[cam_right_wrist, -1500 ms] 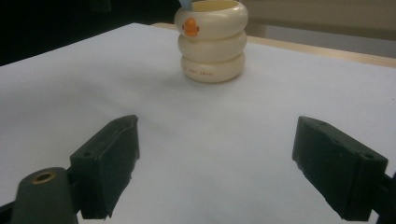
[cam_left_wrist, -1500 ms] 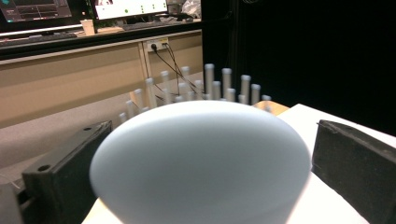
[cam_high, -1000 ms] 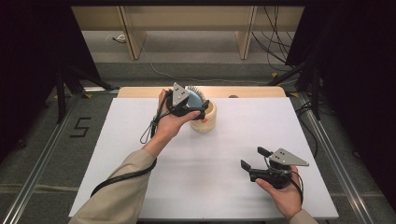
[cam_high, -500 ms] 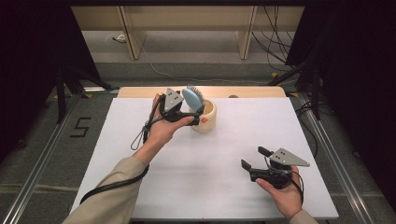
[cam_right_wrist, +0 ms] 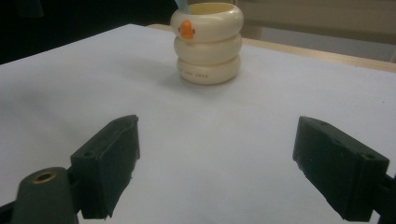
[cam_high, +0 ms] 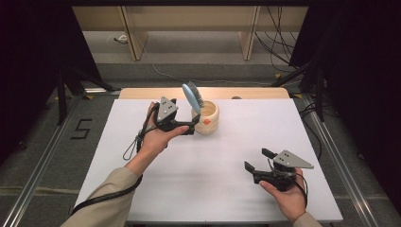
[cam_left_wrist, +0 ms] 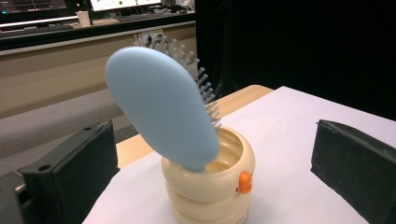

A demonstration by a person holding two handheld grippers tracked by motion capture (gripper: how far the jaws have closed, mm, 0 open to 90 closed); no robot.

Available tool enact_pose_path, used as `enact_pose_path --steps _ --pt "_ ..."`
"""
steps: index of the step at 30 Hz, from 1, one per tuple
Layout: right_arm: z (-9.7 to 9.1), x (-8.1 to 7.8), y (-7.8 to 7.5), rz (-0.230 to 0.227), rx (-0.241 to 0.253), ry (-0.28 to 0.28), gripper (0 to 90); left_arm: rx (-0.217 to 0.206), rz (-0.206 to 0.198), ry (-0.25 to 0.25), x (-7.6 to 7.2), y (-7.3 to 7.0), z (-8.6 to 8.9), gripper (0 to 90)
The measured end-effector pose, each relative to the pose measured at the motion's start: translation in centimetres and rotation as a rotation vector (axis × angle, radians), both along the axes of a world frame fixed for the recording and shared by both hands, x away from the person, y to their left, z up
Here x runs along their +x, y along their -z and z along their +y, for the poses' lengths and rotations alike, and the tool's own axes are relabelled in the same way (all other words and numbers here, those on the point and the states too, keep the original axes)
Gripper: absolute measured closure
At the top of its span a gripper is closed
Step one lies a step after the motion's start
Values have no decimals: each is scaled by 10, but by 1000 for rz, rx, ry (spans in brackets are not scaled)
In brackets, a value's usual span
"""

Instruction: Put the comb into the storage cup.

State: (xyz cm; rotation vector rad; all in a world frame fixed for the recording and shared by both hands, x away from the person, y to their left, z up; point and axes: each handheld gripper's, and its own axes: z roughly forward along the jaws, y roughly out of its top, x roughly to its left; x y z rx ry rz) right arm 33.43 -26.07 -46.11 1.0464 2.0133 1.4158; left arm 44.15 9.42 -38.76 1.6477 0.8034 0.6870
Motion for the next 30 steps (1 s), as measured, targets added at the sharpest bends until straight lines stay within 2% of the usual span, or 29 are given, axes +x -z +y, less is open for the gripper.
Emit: enact_pose_path --steps 9,17,19,30 --pt "-1 0 -1 -4 0 3 158 -12 16 16 -12 7 11 1" --pt "-2 0 -1 -8 -1 9 157 -19 27 19 -25 19 25 2" --pt "-2 0 -1 -8 -1 10 158 -9 26 16 -28 23 29 2" --pt "-3 0 -2 -11 1 16 157 -20 64 -10 -42 42 53 9"
